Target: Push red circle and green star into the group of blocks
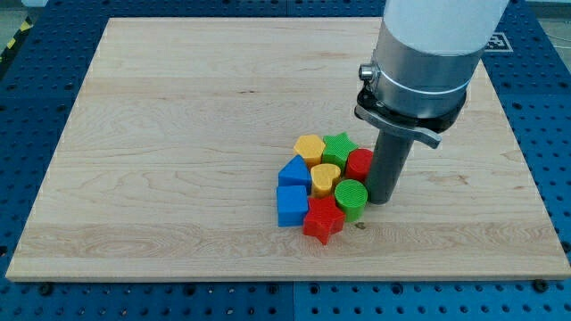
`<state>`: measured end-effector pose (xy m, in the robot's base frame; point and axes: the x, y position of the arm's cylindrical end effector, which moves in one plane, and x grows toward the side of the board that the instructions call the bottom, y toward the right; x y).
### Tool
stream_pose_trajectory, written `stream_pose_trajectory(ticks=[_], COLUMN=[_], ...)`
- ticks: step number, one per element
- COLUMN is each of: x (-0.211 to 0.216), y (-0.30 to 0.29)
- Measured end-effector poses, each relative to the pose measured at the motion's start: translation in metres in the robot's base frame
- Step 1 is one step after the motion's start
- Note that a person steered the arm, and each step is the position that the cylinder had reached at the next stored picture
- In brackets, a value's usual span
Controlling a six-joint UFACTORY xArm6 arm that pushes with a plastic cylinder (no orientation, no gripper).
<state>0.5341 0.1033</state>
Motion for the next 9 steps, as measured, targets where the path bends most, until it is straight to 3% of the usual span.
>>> stream_pose_trajectory(ticks=[1, 3, 6, 9], x=[-0.001, -0.084, -0.058, -0.057], y=[0.029, 0.019, 0.014, -0.006])
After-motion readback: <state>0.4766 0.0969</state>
